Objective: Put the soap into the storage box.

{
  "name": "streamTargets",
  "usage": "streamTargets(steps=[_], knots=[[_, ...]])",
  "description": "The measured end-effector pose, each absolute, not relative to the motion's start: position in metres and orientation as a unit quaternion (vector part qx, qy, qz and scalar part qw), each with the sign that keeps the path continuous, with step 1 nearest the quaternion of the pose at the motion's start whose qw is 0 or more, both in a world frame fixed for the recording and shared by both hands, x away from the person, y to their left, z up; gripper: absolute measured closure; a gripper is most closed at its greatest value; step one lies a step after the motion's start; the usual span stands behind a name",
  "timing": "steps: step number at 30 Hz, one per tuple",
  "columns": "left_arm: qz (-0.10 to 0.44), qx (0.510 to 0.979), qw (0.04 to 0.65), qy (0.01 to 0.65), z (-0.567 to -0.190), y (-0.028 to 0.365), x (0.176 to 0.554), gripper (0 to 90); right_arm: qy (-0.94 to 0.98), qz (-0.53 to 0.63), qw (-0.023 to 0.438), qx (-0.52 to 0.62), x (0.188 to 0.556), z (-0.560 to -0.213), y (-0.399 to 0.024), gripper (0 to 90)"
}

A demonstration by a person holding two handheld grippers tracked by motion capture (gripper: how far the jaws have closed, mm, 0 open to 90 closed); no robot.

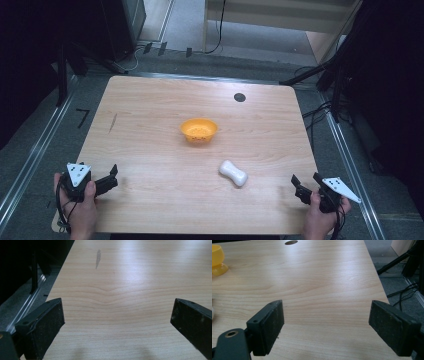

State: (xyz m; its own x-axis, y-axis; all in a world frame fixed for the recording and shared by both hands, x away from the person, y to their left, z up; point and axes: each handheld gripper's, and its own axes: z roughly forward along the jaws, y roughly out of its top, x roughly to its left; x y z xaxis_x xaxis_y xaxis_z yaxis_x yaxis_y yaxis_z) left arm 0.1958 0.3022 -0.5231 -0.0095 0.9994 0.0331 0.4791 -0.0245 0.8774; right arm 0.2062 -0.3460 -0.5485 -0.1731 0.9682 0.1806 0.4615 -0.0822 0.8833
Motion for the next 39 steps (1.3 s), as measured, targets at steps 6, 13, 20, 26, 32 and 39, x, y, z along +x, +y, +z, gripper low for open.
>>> streamTargets(steps=[6, 13, 20, 26, 32, 39], knots=[[0.363, 0.611, 0.351, 0.610, -0.523, 0.303, 0.198, 0.0, 0.651, 0.423, 0.255, 0.576, 0.213, -0.547, -0.343, 20.2], [0.365, 0.626, 0.342, 0.598, -0.524, 0.297, 0.205, 0.0, 0.717, 0.370, 0.236, 0.541, 0.219, -0.534, -0.332, 20.5], [0.376, 0.638, 0.326, 0.588, -0.524, 0.292, 0.207, 0.0, 0.766, 0.337, 0.215, 0.503, 0.228, -0.519, -0.313, 21.6], [0.371, 0.639, 0.321, 0.592, -0.524, 0.292, 0.209, 0.0, 0.790, 0.319, 0.191, 0.488, 0.237, -0.508, -0.302, 21.8], [0.376, 0.639, 0.312, 0.594, -0.524, 0.292, 0.217, 0.0, 0.811, 0.299, 0.173, 0.473, 0.244, -0.503, -0.294, 21.9], [0.381, 0.646, 0.324, 0.577, -0.524, 0.290, 0.213, 0.0, 0.821, 0.287, 0.170, 0.463, 0.257, -0.496, -0.287, 22.1]])
